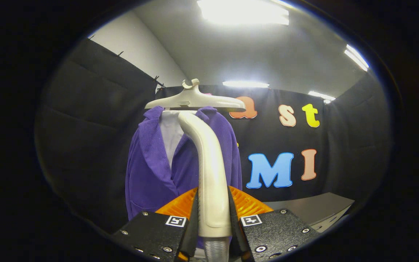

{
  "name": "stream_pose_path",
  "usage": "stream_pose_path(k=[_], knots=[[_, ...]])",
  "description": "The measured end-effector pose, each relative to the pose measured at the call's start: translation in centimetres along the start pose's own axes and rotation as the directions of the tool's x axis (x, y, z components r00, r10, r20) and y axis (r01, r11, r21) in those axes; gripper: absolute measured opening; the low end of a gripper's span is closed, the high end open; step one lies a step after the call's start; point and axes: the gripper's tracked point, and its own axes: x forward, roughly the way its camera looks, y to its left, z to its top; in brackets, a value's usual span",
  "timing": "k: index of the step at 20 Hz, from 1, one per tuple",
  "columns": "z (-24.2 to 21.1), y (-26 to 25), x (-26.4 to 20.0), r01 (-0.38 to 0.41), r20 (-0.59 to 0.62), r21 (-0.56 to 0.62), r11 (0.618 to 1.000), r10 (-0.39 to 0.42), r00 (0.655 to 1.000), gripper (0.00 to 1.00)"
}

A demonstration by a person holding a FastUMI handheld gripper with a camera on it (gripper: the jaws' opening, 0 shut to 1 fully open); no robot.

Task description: Iron the clothes twice with a garment steamer, once on the left side and once on the right side.

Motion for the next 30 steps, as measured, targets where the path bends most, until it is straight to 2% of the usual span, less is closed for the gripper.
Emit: stream_pose_path(k=[9, 15, 30], knots=[[-7.6, 0.5, -3.1, -0.01, -0.125, 0.003, 1.0, 0.01, 0.992, 0.4], [-13.2, 0.6, -5.3, -0.01, -0.222, 0.01, 1.0, 0.011, 0.975, 0.4], [-24.5, 1.0, -11.3, -0.004, -0.345, 0.039, 0.999, 0.017, 0.938, 0.4]])
